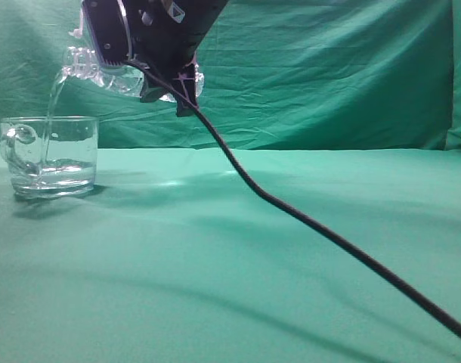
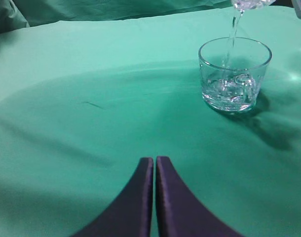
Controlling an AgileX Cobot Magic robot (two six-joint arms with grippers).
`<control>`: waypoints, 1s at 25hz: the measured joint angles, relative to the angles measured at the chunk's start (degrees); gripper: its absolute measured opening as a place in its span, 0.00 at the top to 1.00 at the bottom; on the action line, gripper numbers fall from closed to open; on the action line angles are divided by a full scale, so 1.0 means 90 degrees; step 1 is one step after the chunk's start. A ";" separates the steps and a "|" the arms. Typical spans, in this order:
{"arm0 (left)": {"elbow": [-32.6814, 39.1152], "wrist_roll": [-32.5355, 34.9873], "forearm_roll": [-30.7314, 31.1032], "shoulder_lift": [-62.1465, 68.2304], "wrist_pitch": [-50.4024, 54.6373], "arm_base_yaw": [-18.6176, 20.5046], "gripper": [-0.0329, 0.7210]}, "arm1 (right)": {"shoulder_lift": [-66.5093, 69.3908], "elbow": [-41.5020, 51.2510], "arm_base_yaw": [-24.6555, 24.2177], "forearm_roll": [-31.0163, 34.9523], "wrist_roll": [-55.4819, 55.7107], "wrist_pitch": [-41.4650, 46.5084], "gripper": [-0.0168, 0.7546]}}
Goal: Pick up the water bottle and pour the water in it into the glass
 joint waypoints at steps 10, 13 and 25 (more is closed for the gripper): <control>0.0000 0.0000 0.0000 0.0000 0.0000 0.0000 0.96 | 0.0000 0.0000 0.0000 0.0300 0.4205 -0.0003 0.60; 0.0000 0.0000 0.0000 0.0000 0.0000 0.0000 0.96 | -0.0070 0.0000 0.0000 0.0414 0.5941 0.0060 0.60; 0.0000 0.0000 0.0000 0.0000 0.0000 0.0000 0.96 | -0.2062 0.0145 0.0000 0.3806 0.5909 0.2976 0.60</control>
